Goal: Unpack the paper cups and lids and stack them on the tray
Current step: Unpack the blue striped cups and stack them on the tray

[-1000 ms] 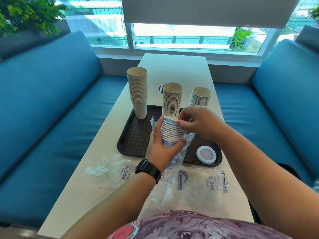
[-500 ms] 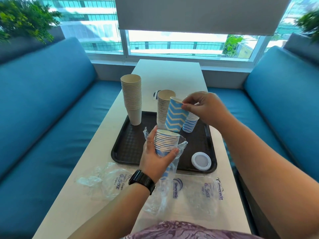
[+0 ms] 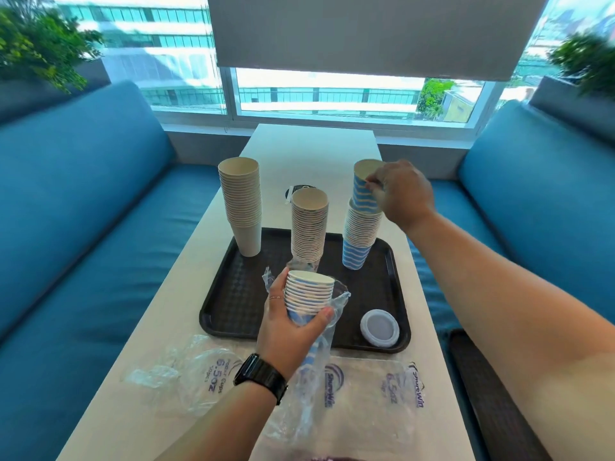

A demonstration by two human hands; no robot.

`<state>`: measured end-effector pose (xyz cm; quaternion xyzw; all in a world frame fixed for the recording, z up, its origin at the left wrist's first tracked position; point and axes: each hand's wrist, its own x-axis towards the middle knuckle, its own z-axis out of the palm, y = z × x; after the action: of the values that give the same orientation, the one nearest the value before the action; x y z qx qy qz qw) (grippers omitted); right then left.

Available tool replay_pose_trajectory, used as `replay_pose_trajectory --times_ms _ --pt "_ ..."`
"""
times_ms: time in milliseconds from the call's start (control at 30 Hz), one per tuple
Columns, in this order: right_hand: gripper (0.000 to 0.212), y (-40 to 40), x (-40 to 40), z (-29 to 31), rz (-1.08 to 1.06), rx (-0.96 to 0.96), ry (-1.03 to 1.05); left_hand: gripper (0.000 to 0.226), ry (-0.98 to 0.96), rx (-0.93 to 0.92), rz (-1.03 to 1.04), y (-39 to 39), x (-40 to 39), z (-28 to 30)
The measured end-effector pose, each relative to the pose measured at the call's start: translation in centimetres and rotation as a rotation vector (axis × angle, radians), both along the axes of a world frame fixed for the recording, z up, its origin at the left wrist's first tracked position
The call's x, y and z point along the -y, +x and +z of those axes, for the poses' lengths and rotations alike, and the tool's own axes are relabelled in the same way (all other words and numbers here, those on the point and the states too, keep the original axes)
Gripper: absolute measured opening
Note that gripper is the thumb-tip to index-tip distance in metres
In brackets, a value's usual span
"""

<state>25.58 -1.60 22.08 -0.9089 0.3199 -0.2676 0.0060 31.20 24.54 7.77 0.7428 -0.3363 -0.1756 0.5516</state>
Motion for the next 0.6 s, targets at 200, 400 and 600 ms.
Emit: replay_pose_trajectory --times_ms 200,400,600 --pt "0.025 0.2 -0.8 -2.8 -0.022 -0.11 0.081 0.094 0.009 -0.015 0.019 0.2 -0.2 -0.6" --pt "0.037 -0.2 -1.8 -5.2 -0.038 -0.123 0.097 0.097 0.013 -0.014 0.036 0.3 -0.4 -0.8" --pt "0.04 -0.3 -1.2 -5.7 0.012 -0.089 0.153 0.098 0.013 -0.012 0.036 0.1 -0.5 -0.7"
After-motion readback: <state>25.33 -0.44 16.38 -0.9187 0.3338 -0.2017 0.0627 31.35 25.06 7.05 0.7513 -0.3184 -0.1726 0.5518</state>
